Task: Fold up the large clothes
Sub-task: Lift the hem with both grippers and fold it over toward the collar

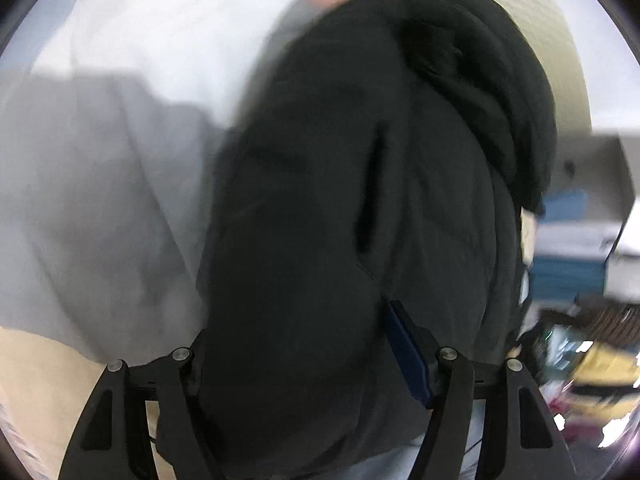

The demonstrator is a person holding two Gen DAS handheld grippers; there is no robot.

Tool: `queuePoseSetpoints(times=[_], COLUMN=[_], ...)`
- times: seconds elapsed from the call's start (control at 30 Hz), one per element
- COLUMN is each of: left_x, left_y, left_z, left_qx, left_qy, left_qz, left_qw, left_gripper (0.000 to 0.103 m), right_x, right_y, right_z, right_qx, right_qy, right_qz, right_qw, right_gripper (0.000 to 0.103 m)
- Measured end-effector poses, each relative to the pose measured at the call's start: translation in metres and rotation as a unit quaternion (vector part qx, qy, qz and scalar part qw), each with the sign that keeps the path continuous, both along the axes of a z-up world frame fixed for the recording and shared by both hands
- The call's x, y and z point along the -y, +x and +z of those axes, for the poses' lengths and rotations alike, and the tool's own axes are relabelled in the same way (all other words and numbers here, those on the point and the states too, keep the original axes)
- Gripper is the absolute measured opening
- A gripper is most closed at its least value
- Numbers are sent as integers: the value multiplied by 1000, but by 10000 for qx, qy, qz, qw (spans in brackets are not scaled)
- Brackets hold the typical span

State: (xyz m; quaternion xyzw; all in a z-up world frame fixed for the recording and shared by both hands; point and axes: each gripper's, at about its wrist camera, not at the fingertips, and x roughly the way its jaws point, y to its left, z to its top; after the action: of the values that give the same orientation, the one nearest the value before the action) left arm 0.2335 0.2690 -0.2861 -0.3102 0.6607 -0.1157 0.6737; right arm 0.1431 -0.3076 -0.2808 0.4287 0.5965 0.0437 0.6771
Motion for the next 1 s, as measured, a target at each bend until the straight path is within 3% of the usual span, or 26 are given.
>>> queuePoseSetpoints(times=[0.13, 0.2, 0.3, 0.37, 0.4, 0.43, 0.5, 0.53, 0.63, 0.8, 1.0], left_x=[-4, 1, 17, 26, 29, 27, 17, 10, -8, -6, 1], left_y=[0, -3, -2, -2, -2, -2, -6, -10, -22, -37, -54], left_z=[-8, 1, 19, 26, 27, 26, 25, 26, 38, 73, 126], left_qx=[-69, 110, 421, 508, 534, 506, 414, 393, 540, 1030, 1399], left_qy=[-229, -359, -470, -431, -288, -192, -252, -334, -558, -1005, -1115], left_qz=[10, -122, -337, -470, -536, -533, -342, -217, 33, 238, 300], left_qw=[9997, 9992, 9974, 9967, 9967, 9971, 9982, 9984, 9970, 9893, 9834], left_gripper=[70, 57, 50, 40, 29, 25, 14, 12, 7, 5, 4], right_x=[-8, -10, -26, -31, -29, -26, -18, -13, -4, 10, 28], right_y=[1, 1, 1, -1, -1, -1, 0, 0, -2, 6, 1], right_z=[0, 11, 37, 49, 49, 47, 39, 38, 51, 78, 117], right_qx=[82, 496, 1175, 1384, 1360, 1299, 1116, 1131, 1420, 2210, 2729], right_qy=[120, 488, 758, 505, 464, 464, 520, 612, 685, 933, 1111], right_qz=[148, 190, 629, 799, 754, 664, 374, 263, 187, -222, -446], right_qw=[9998, 9974, 9882, 9859, 9867, 9882, 9917, 9913, 9873, 9705, 9546], right_gripper=[92, 92, 87, 72, 58, 40, 24, 20, 15, 12, 11])
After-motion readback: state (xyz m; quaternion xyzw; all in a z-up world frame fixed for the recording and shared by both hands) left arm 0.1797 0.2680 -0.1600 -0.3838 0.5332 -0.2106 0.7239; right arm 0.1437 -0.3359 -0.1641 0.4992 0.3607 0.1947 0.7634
